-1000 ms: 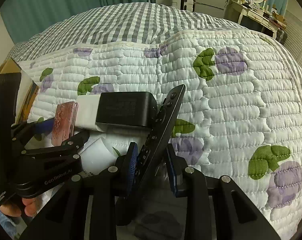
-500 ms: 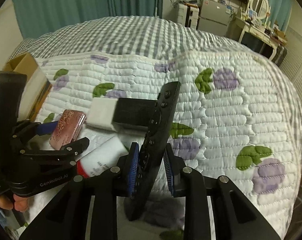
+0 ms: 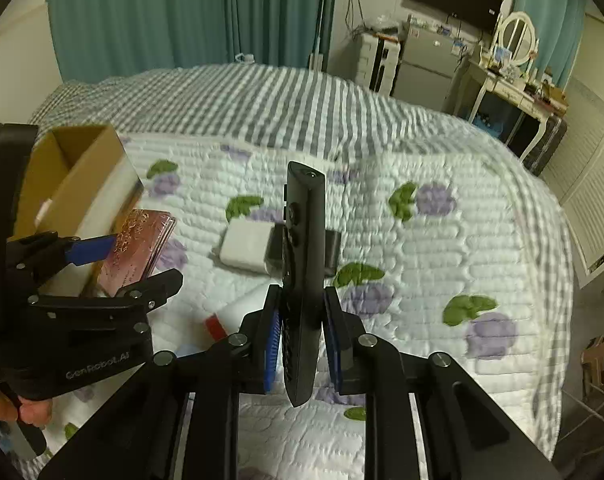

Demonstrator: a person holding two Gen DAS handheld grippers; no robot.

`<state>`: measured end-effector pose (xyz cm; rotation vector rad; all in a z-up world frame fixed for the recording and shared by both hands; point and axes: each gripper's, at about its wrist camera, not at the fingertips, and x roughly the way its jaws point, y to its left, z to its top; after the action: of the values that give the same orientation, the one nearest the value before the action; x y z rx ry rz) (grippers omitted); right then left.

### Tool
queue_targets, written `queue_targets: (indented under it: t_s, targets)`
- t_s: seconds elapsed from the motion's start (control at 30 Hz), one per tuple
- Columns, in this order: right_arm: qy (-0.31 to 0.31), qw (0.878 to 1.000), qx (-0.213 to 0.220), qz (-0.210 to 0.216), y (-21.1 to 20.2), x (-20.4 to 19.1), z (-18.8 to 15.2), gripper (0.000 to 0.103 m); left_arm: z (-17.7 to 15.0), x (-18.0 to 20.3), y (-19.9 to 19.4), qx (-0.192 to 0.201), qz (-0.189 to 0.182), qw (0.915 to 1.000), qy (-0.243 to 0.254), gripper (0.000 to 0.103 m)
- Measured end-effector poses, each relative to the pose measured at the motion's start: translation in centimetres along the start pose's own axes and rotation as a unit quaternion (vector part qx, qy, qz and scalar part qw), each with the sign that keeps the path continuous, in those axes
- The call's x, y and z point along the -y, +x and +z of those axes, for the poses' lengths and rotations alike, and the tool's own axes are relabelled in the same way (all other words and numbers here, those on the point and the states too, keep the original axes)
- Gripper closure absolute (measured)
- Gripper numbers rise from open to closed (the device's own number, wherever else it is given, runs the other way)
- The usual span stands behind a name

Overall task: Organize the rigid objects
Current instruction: 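Carry the card case and remote into the box and open both tools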

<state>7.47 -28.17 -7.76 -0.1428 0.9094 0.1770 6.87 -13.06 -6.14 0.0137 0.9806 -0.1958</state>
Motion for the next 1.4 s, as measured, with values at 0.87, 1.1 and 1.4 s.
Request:
queue_targets:
  t_s: [0.87, 1.1, 1.4]
  targets:
    - [-0.110, 0.987, 0.115, 0.033, -16.1, -18.2, 7.6, 0.084, 0.1, -13.8, -17.6, 0.141, 0.059, 0.9876, -0.035, 0.035]
    - [-0.121, 0.986, 0.076, 0.090, -13.1, -23.2, 7.5, 0.084, -2.1, -17.4, -15.9, 0.123, 0.088, 0.9877, -0.038, 0.035]
    - [-0.125, 0.985, 0.001, 0.117, -5.2, -25.7, 6.4, 0.084, -3.3, -19.9, -11.8, 0.093, 0.107, 0.9892, -0.038, 0.035]
